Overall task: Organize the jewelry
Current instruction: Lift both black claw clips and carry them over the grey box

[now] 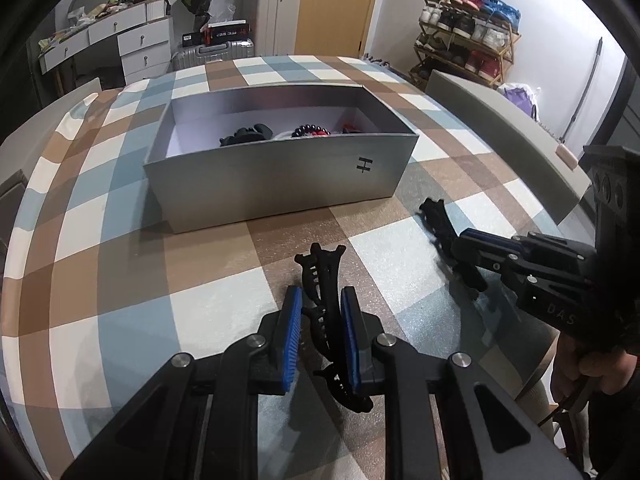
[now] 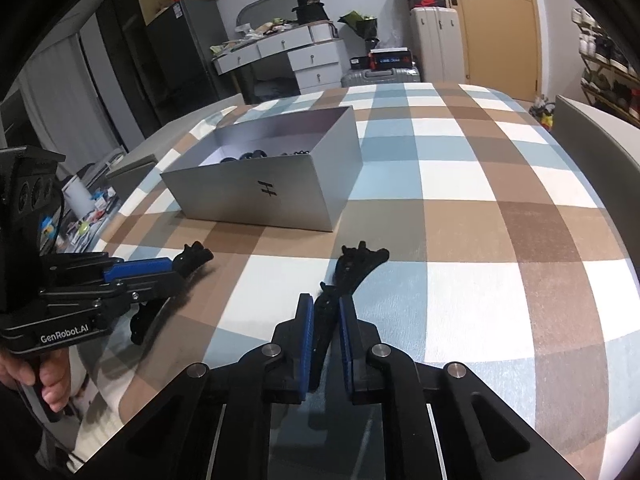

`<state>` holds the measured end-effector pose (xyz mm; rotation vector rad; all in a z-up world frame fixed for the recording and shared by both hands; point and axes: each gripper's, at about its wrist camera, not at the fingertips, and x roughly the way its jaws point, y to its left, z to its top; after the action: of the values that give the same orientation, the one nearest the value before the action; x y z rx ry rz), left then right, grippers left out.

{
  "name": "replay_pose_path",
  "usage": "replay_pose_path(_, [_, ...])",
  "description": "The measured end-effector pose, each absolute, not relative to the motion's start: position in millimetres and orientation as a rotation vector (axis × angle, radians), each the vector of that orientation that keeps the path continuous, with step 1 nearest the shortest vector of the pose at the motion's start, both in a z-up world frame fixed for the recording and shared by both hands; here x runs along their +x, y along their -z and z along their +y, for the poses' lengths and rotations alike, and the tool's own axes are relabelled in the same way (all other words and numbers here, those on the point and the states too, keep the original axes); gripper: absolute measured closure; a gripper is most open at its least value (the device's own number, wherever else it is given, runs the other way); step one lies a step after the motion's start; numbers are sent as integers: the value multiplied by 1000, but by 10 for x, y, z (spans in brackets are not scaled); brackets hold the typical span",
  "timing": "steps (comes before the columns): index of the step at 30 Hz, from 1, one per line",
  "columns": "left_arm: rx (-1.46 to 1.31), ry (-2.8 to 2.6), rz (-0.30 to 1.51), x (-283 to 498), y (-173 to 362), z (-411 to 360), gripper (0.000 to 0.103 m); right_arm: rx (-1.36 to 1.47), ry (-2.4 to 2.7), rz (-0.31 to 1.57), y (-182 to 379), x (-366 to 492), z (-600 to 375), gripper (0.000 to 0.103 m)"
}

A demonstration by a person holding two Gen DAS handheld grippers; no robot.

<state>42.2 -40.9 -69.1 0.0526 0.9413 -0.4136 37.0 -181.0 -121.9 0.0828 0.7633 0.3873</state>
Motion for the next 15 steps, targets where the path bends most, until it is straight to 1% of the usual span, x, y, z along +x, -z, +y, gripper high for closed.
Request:
replay_pose_path(1, [47, 416, 934, 410, 673, -390, 89, 83, -389, 755, 1201, 355, -1804, 94])
replay_pose_path(2, [38, 417, 928, 398, 657, -369, 89, 81, -396, 740, 1164, 329, -1792, 103])
replay_pose_path(4, [25, 423, 920, 383, 631, -334, 89, 92, -406, 715, 1096, 290, -1790, 103])
replay_pose_path(8, [7, 423, 912, 387, 629, -267, 89, 73, -401, 729, 1071, 300, -1717, 103])
replay_pose_path(11, [2, 423, 912, 384, 644, -241, 89, 75, -394, 733, 1083, 338, -1708, 99])
replay_pose_path(13, [0, 425, 907, 362, 634, -218, 89, 70, -394, 733, 1082, 363, -1698, 99])
replay_pose_path(14, [-2, 425, 904, 357, 631, -208, 89, 63, -393, 731, 1078, 366, -1685, 96])
replay_pose_path(15, [-4, 425, 903, 349, 628, -195, 89, 46, -401, 733, 1079, 375, -1650, 88])
